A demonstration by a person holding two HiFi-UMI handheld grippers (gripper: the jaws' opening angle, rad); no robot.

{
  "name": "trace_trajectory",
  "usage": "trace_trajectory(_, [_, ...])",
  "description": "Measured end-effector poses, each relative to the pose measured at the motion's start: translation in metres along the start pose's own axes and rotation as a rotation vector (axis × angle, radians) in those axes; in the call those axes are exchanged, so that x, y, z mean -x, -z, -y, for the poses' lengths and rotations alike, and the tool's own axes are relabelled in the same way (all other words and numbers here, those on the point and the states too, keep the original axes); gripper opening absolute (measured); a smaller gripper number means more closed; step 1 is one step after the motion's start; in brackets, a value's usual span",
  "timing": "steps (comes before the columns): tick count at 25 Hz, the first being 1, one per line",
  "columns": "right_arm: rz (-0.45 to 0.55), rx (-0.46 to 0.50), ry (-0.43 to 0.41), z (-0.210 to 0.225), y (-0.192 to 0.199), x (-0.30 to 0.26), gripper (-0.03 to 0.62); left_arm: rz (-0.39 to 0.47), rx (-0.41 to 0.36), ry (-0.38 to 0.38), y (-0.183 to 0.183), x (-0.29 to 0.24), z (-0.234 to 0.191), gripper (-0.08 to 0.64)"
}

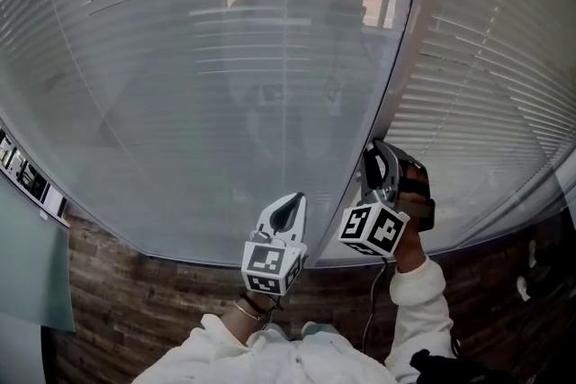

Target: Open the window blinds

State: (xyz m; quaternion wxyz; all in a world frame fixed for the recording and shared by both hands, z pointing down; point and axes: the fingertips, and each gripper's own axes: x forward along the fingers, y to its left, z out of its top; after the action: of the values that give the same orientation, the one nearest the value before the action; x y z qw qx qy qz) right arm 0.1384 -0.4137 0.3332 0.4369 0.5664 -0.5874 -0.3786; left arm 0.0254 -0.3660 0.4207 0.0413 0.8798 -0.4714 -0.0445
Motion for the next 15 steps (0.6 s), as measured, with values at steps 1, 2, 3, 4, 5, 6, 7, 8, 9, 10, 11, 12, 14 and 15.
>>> trace_trajectory(1, [0.003, -0.080, 0.002, 0.002, 0.001, 0.000, 0.133, 0.001, -0.005, -0.001, -0.001, 0.000, 0.000, -0.003])
trace_trajectory(2, [0.008, -0.161, 0.002, 0.004, 0.001, 0.000, 0.132, 0.004, -0.010, -0.003, -0.002, -0.001, -0.001, -0.002])
trace_trajectory(3, [0.016, -0.247, -0.001, 0.006, 0.002, 0.000, 0.132, 0.006, -0.013, -0.007, -0.002, -0.001, -0.003, -0.003])
trace_trajectory(4, [0.025, -0.332, -0.005, 0.008, 0.003, 0.000, 0.132, 0.008, -0.014, -0.010, -0.002, -0.001, -0.004, -0.003])
trace_trajectory(5, [0.034, -0.410, -0.010, 0.010, 0.003, 0.000, 0.132, 0.007, -0.011, -0.011, -0.004, -0.001, -0.004, -0.003])
trace_trajectory(6, [0.042, -0.481, -0.014, 0.011, 0.004, 0.000, 0.132, 0.006, -0.008, -0.012, -0.005, 0.000, -0.005, -0.003])
trace_trajectory(7, [0.051, -0.544, -0.019, 0.012, 0.004, 0.000, 0.132, 0.006, -0.006, -0.013, -0.006, 0.000, -0.005, -0.003])
trace_trajectory(8, [0.063, -0.604, -0.022, 0.012, 0.004, 0.000, 0.132, 0.006, -0.004, -0.014, -0.006, 0.001, -0.006, -0.003])
trace_trajectory(9, [0.078, -0.661, -0.024, 0.011, 0.004, 0.000, 0.132, 0.006, -0.002, -0.016, -0.006, 0.003, -0.007, -0.003])
trace_trajectory(10, [0.092, -0.713, -0.023, 0.011, 0.004, 0.001, 0.132, 0.007, -0.001, -0.018, -0.005, 0.005, -0.008, -0.003])
trace_trajectory(11, [0.103, -0.760, -0.023, 0.010, 0.004, 0.002, 0.132, 0.006, 0.000, -0.018, -0.004, 0.008, -0.010, -0.003])
trace_trajectory(12, [0.112, -0.807, -0.024, 0.011, 0.004, 0.003, 0.132, 0.006, 0.001, -0.018, -0.003, 0.009, -0.011, -0.002])
trace_trajectory(14, [0.130, -0.910, -0.028, 0.013, 0.008, 0.002, 0.132, 0.005, 0.004, -0.019, -0.002, 0.008, -0.013, -0.003])
trace_trajectory(15, [0.138, -0.966, -0.030, 0.014, 0.010, 0.000, 0.132, 0.005, 0.005, -0.020, -0.002, 0.006, -0.014, -0.002])
